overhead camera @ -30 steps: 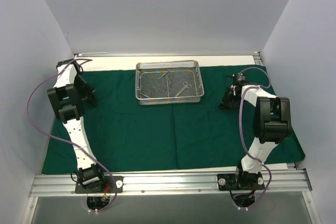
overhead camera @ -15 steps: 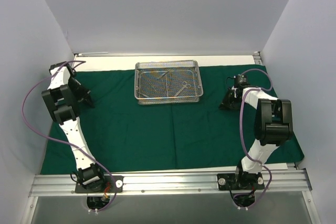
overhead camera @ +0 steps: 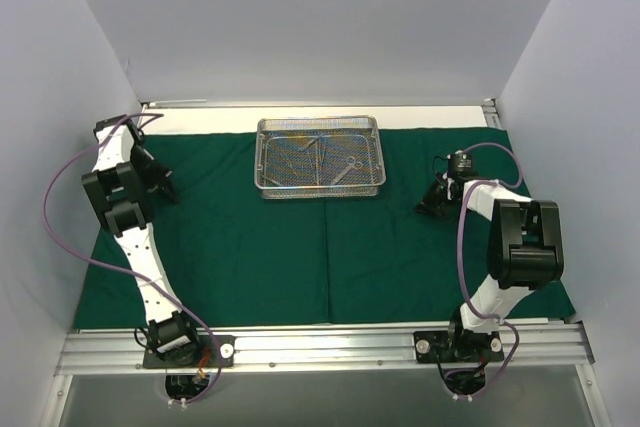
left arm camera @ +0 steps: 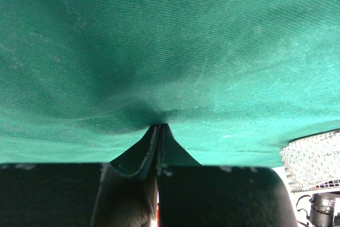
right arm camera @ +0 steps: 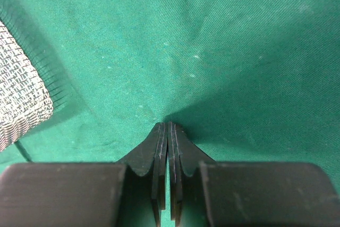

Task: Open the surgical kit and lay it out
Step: Smooth out the surgical kit at the center of the board.

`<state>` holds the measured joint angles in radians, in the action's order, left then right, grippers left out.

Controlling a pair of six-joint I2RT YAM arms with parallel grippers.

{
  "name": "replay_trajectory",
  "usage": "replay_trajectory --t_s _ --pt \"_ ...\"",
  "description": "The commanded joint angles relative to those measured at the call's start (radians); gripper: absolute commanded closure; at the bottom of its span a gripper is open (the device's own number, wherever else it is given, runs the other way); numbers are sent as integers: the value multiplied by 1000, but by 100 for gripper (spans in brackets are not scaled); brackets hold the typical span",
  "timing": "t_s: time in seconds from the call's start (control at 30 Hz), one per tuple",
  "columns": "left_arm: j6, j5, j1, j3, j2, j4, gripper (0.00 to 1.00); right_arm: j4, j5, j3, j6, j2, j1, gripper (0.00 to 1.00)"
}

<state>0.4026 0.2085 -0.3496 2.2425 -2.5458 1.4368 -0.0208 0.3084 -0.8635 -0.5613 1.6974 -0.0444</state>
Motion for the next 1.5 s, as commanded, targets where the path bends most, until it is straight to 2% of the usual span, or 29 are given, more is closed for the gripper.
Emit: replay_trajectory --t_s 0.0,0.17,0.33,0.37,0.53,0.57,0.6,0.63,0.67,0.73,0.77,0.83,0.87,0.97,1.2,1.27,1.3,1.33,1.4,1.47 --pt "-31 -97 -15 -23 -42 -174 97 -188 -49 64 20 64 11 100" --pt "-33 -92 -17 -105 1 -199 97 -243 -121 -81 115 126 -18 98" --pt "-36 -93 -35 -127 13 -213 97 -265 -127 -120 139 120 -20 96" --pt "-38 -96 -41 -120 15 -204 97 -265 -117 -118 144 116 -18 93" --pt "-39 -77 -43 -119 77 -205 84 -312 -121 -162 158 46 -11 83" --pt "-35 -69 -42 -126 119 -208 82 -324 -124 -181 158 32 -8 79" --pt "-21 -66 -37 -138 146 -217 79 -338 -132 -201 162 21 -3 76" --pt "-15 -57 -34 -159 182 -231 67 -359 -135 -248 164 -1 9 72" --pt "-5 -54 -29 -219 267 -280 62 -372 -141 -274 166 -10 17 65" --pt "24 -32 -17 -289 361 -370 49 -402 -163 -327 170 -18 38 58" --pt "30 -14 -11 -350 443 -397 46 -410 -173 -374 170 -18 72 48" --pt "45 9 13 -391 513 -453 38 -412 -225 -416 160 -12 125 33" --pt "48 14 27 -409 566 -463 28 -404 -241 -440 159 -12 145 19" --pt "27 -38 87 -432 654 -507 6 -364 -265 -469 175 -5 213 3" --pt "-74 -155 213 -503 812 -593 6 -283 -227 -529 179 25 239 0" --pt "-67 -53 201 -569 867 -653 6 -286 -191 -557 193 60 244 0" --pt "-30 109 166 -604 887 -695 6 -297 -175 -575 208 76 244 0" --pt "-1 197 141 -695 926 -814 6 -306 -164 -609 216 106 245 0" --pt "79 357 101 -762 934 -927 6 -333 -167 -640 227 146 253 0" --pt "36 316 122 -695 879 -836 6 -344 -152 -675 233 168 255 1"
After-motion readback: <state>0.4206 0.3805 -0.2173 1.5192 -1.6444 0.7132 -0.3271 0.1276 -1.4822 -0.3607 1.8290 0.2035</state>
